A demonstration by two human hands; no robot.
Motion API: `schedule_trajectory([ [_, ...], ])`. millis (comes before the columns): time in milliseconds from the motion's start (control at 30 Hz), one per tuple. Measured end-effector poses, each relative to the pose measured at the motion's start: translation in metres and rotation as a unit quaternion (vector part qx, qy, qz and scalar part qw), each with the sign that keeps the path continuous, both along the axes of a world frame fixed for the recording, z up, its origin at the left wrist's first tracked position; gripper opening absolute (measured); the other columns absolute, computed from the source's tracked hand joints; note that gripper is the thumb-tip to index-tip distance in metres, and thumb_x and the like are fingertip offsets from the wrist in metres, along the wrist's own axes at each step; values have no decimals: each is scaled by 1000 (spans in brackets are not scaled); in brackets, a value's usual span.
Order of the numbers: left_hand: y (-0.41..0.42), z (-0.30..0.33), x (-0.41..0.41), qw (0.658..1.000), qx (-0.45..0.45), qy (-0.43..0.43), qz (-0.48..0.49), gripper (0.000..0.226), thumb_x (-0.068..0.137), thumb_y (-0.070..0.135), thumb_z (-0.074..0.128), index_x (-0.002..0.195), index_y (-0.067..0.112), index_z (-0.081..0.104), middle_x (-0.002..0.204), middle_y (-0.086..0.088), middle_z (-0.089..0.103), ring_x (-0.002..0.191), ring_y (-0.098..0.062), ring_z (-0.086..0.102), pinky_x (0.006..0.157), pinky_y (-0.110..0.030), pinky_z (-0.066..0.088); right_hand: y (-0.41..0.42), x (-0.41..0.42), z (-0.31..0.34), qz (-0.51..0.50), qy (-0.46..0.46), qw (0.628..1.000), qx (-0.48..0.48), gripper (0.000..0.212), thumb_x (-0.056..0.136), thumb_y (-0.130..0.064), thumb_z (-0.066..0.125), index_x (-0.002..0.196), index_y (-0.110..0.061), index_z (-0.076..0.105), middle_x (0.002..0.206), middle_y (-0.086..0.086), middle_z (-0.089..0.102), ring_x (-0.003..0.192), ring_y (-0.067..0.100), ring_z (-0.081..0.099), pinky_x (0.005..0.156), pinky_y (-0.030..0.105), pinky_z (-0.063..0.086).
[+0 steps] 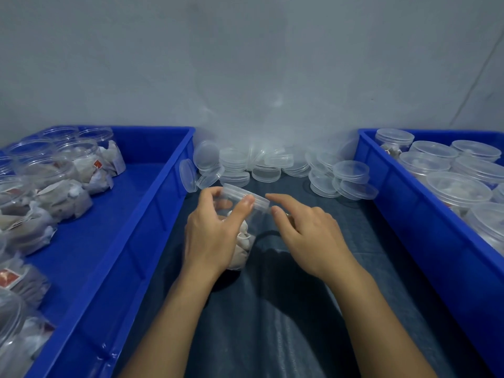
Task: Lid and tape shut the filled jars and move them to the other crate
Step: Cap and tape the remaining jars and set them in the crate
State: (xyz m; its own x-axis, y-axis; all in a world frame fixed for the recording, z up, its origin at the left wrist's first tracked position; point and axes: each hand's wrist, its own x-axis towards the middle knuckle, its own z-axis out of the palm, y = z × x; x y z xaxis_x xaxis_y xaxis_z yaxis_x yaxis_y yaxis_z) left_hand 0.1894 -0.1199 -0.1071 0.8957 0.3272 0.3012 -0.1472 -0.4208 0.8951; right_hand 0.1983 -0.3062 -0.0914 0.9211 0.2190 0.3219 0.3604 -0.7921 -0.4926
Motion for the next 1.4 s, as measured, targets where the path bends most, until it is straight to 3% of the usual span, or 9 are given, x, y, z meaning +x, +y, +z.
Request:
schedule_trajectory([
  [133,-1,2,-1,999,-50,3,-14,58,70,84,62,106,38,64,101,31,71,91,7,68,78,-25,51,-2,3,-3,-6,-10,1000,-11,35,107,-52,34,139,-56,46,88,-9,73,98,33,65,87,47,50],
  [333,5,-1,6,994,-88,29,-52,65,70,82,66,110,31,68,104,11,77,102,-8,73,95,-42,58,-1,3,-5,-9,-15,1000,1,31,106,-54,34,133,-56,49,64,-18,54,89,27,64,81,44,51],
  [467,5,0,5,990,-103,44,-89,70,72,83,63,111,25,69,104,8,77,100,-12,74,86,-37,59,6,-1,-5,-25,-46,999,1,41,99,-60,26,132,-53,50,76,-12,69,90,30,66,80,45,51],
  [633,-1,3,-1,997,78,20,-20,66,77,89,41,107,34,62,114,14,53,100,-10,63,84,-34,49,10,-3,-5,-34,-87,996,5,42,101,-57,29,134,-47,53,91,-8,77,92,34,67,76,44,49],
  [833,-12,8,-8,993,117,-21,18,90,83,81,40,154,26,44,150,5,52,132,-15,54,106,-41,48,20,-11,-1,-28,-98,995,-8,50,98,-61,22,136,-45,52,84,-3,76,88,34,69,75,44,51],
  [967,-9,8,-4,998,64,-16,-8,85,83,78,52,152,29,46,141,11,59,124,-6,57,106,-36,47,18,-14,4,0,-44,999,8,54,94,-51,23,144,-48,45,85,-5,73,90,31,66,84,47,49],
  [1067,-4,9,-3,999,30,-13,-18,90,79,81,53,154,30,46,134,15,61,113,6,60,104,-36,50,12,-12,6,6,-42,999,11,56,94,-52,23,145,-50,44,68,-9,61,82,29,63,82,48,50],
  [1300,-5,8,-2,999,24,-16,-35,95,77,84,51,155,31,44,140,14,59,116,5,61,107,-39,52,5,-2,-1,-22,-48,998,-30,52,96,-58,20,142,-52,42,85,-8,74,90,35,65,79,46,48],
  [1400,-3,8,-2,999,13,-19,-40,93,78,83,52,154,31,46,139,14,60,116,5,61,107,-41,52,4,0,-1,-15,-20,1000,-13,49,97,-59,24,142,-54,43,68,-12,62,88,33,64,82,46,50],
])
